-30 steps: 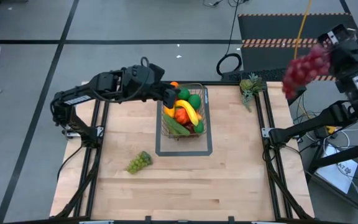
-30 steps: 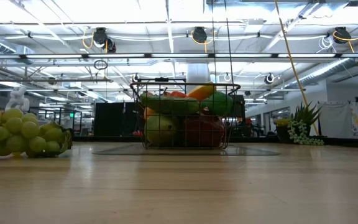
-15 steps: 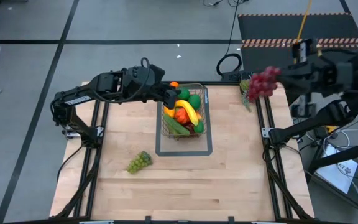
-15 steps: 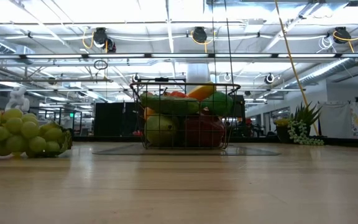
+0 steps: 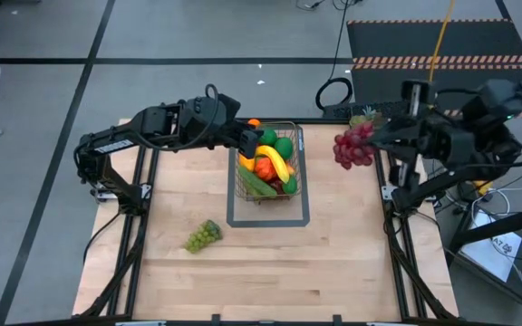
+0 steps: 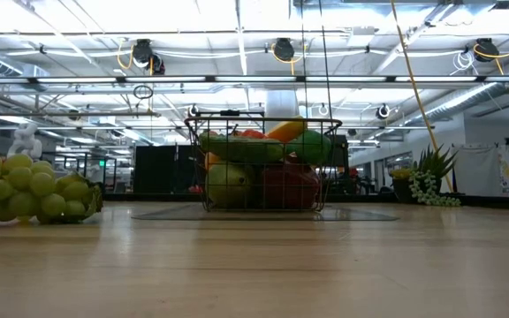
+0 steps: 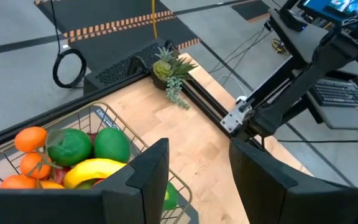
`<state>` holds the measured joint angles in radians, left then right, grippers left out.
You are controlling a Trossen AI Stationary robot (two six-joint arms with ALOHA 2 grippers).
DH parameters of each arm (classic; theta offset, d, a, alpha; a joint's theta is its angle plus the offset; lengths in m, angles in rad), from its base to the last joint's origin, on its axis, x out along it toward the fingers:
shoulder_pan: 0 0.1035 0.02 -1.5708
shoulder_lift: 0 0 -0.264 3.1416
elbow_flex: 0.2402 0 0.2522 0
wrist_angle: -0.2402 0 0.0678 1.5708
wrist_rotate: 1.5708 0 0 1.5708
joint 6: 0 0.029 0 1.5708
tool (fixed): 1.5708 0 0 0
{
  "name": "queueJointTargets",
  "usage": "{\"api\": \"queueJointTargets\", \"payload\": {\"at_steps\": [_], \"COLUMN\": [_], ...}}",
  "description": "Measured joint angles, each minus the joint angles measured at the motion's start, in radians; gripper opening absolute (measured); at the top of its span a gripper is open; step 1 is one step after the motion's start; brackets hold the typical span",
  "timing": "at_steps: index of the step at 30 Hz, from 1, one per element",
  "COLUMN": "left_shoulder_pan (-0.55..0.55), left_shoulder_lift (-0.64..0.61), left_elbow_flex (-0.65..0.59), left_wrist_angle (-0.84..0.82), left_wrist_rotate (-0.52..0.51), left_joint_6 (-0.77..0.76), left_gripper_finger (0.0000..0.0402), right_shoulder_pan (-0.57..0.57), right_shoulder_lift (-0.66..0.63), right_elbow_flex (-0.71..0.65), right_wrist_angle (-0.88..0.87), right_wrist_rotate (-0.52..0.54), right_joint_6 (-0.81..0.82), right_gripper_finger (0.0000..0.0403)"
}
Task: Build produce basket
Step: Put the purple grapes into the gold wire basket
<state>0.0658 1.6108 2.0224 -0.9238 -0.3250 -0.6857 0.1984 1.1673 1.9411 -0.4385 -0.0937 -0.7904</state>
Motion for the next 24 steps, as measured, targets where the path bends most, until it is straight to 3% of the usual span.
{"api": "queueJointTargets", "payload": {"at_steps": [6,15,24], "left_shoulder_pan": [0.0,0.0,0.0], "left_shoulder_lift": [0.0,0.0,0.0], "left_elbow_flex": [0.0,0.0,0.0], "left_wrist_angle": [-0.001,-0.001,-0.001], "left_wrist_rotate": [-0.013,-0.015,-0.016], "left_joint_6": [0.0,0.0,0.01], "left_gripper_finger": [0.0168,0.0168,0.0168], "right_shoulder_pan": [0.061,0.164,0.234], "right_shoulder_lift": [0.027,0.031,0.031], "right_elbow_flex": [0.0,0.0,0.0], "right_wrist_angle": [0.0,0.015,0.015], "right_wrist_rotate": [0.092,0.101,0.226], "right_joint_6": [-0.026,-0.119,-0.113], "right_gripper_finger": [0.0,0.0,0.0]}}
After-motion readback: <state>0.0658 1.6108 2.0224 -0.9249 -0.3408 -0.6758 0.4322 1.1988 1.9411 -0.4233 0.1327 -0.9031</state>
